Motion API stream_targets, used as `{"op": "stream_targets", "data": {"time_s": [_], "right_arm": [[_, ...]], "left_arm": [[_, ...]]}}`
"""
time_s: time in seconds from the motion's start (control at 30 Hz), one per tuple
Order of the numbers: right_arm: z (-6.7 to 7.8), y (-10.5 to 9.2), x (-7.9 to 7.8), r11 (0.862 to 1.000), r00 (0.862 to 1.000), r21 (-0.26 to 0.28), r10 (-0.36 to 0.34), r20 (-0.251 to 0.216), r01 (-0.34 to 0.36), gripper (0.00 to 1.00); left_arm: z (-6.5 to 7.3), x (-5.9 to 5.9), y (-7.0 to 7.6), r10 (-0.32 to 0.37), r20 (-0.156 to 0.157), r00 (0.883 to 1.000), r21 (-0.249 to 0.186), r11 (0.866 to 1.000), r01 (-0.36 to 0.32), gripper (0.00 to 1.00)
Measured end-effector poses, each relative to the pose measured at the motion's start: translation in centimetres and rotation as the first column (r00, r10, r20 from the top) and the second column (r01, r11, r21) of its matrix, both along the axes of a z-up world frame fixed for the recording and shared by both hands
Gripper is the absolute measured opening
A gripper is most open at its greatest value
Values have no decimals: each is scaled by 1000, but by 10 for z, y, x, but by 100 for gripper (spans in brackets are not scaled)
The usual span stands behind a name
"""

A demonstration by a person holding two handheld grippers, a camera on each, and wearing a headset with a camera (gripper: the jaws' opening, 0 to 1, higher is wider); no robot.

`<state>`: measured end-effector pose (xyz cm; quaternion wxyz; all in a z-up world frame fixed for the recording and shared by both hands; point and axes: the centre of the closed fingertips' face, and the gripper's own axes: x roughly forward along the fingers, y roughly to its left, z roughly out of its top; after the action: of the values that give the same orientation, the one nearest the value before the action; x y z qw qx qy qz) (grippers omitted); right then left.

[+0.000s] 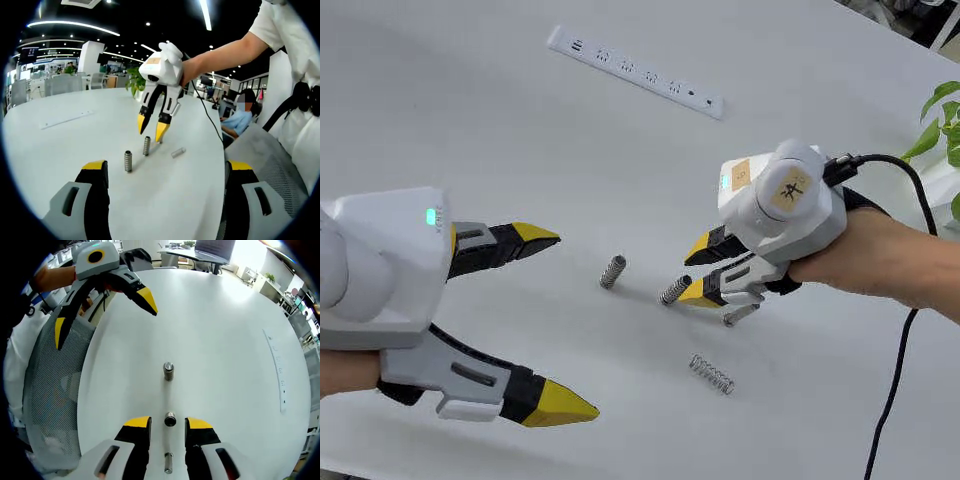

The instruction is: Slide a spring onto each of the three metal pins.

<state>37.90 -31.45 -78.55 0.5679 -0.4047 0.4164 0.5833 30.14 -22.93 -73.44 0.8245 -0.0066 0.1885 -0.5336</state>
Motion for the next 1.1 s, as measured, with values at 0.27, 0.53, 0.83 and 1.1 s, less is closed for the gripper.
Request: {"op": "stream_targets", "data": {"time_s": [0.27,0.53,0.83,1.1], "right_arm": [[18,-2,-3,997,999,67,-41,21,40,30],[34,-13,-10,988,995,132,-92,45,86,37],[48,-37,-19,963,982,213,-181,55,166,44],[59,-56,-37,927,963,287,-265,44,242,52]], "left_arm": [[4,0,2,-5,7,1000,19,1000,5,96],[7,0,4,-12,10,1000,41,999,11,97],[11,-2,6,-23,13,1000,71,997,22,97],[17,-5,2,-46,27,999,97,994,44,97]]}}
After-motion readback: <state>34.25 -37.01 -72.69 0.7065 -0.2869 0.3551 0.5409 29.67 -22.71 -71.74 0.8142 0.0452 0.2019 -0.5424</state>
